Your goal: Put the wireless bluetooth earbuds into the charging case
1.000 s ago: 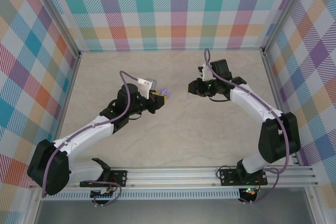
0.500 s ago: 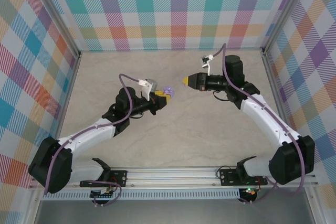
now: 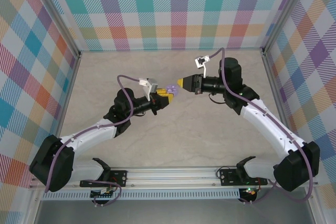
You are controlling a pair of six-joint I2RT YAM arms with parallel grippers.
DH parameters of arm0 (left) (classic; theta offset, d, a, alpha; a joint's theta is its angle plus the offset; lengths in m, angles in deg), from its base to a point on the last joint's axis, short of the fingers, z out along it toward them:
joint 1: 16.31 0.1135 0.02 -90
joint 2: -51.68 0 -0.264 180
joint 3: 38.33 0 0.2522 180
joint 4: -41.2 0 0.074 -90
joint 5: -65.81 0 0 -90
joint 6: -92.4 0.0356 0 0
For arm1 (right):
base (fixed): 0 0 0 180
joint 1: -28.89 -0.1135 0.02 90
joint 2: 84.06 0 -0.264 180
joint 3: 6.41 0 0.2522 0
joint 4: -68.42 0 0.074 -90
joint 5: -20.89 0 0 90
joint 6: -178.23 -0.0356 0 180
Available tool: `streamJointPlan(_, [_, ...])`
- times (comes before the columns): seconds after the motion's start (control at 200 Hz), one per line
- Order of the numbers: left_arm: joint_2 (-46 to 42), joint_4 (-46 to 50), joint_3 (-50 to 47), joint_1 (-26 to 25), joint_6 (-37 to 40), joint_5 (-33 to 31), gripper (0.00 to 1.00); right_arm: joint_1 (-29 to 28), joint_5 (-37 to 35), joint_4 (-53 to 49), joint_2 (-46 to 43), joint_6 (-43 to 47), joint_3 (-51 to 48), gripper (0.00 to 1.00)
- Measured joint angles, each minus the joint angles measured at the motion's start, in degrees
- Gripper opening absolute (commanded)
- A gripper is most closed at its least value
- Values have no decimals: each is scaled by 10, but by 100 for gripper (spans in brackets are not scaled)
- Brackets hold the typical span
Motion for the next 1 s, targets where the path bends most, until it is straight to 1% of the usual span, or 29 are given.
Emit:
streamJointPlan(0.35, [-3, -1, 0, -7, -2, 1, 10, -25, -37, -1, 15, 18, 0, 21])
streamJointPlan(1.0, [-18, 16, 18, -16, -10, -5, 10, -28, -47, 0, 30, 26, 1, 21])
